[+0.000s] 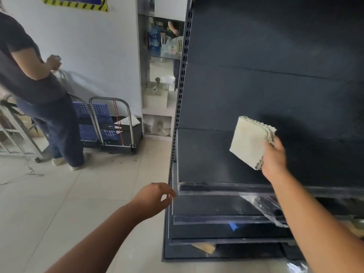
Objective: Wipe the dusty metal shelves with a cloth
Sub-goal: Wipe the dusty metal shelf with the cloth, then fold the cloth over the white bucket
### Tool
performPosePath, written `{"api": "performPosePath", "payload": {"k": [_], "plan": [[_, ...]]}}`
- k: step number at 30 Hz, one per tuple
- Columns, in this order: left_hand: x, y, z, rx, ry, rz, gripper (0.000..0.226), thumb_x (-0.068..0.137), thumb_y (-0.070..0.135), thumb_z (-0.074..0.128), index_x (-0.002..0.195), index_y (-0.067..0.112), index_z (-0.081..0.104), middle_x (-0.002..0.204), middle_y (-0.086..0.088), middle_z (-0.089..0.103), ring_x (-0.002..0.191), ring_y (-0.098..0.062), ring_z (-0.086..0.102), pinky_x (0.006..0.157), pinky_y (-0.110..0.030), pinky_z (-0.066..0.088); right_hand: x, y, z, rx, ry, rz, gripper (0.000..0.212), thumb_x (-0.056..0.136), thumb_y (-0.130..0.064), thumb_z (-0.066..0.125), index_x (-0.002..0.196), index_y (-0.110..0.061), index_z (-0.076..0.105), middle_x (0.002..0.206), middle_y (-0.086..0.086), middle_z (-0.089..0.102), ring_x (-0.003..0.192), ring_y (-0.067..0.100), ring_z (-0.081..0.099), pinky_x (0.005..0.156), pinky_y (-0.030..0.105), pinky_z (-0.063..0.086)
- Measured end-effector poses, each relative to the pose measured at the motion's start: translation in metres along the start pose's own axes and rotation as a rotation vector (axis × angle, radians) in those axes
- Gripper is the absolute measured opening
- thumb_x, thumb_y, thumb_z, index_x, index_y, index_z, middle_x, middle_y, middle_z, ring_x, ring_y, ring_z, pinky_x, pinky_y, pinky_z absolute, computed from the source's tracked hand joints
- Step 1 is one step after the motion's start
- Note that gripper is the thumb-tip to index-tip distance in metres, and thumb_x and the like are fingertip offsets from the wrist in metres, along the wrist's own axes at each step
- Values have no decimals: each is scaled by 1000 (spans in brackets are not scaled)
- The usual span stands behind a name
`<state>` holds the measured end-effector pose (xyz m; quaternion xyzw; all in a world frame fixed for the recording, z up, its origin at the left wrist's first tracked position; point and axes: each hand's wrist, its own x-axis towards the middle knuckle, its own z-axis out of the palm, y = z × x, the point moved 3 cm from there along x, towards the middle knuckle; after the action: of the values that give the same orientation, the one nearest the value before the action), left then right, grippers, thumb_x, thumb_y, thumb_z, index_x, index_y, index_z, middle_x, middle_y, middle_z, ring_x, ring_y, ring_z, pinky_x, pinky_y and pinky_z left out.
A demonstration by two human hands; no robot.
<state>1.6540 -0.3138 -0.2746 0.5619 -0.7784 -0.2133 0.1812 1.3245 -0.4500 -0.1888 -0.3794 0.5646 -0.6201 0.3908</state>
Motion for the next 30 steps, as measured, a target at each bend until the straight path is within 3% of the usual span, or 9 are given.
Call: {"api": "performPosePath", "payload": {"k": [4,8,10,15,18,22,25,27,30], "plan": [[17,15,2,16,61,-15,21,85,29,52,97,33,69,106,14,68,89,-4,62,81,-25,51,37,-2,-92,-735,170,-211,42,89,-5,37,125,-20,52,116,19,63,106,42,58,88,37,45],[39,33,3,29,187,-48,20,82,26,52,92,31,69,96,10,70,79,-8,63,72,-28,53,29,44,-97,-1200,-175,-255,41,89,4,41,125,-10,55,108,27,66,97,44,61,85,37,46],[48,39,3,13,312,-119,18,83,19,58,90,29,70,93,10,70,73,-8,62,68,-27,52,7,64,-70,-1273,-347,-268,44,91,-1,40,130,-16,52,118,17,66,103,36,62,86,37,47],[43,43,-11,-48,626,-418,25,81,8,61,88,30,70,91,7,70,71,-14,62,67,-31,51,-84,77,34,-977,-707,-590,48,85,4,38,127,-14,55,126,9,63,114,30,58,98,40,46],[16,46,-20,-80,820,-575,23,83,8,59,91,27,69,93,1,69,72,-17,62,68,-33,48,-124,79,92,-783,-983,-565,47,85,1,39,124,-17,55,122,11,64,111,32,56,97,44,46],[-41,50,-17,-60,963,-751,20,88,20,56,106,27,63,106,-2,65,80,-15,62,72,-34,48,-154,64,138,-463,-1183,-314,46,87,0,39,124,-21,56,119,12,65,108,31,59,88,31,46],[-96,52,-5,-86,973,-923,39,90,34,55,127,25,49,123,-5,56,88,-15,59,77,-35,47,-179,48,148,-241,-1249,-101,42,89,-1,40,119,-24,58,113,4,67,103,20,60,86,27,45],[-134,55,5,-190,950,-1030,51,89,42,53,135,24,39,130,-5,51,96,-16,57,81,-38,47,-204,43,147,-32,-1376,187,31,94,-6,42,109,-26,61,105,-5,66,98,10,60,91,27,47],[-182,69,22,-643,948,-1054,61,83,60,52,132,24,45,133,-1,51,107,-17,55,94,-42,46,-242,51,140,228,-1516,669,30,96,-4,40,113,-17,61,111,7,67,104,23,62,95,40,49]]}}
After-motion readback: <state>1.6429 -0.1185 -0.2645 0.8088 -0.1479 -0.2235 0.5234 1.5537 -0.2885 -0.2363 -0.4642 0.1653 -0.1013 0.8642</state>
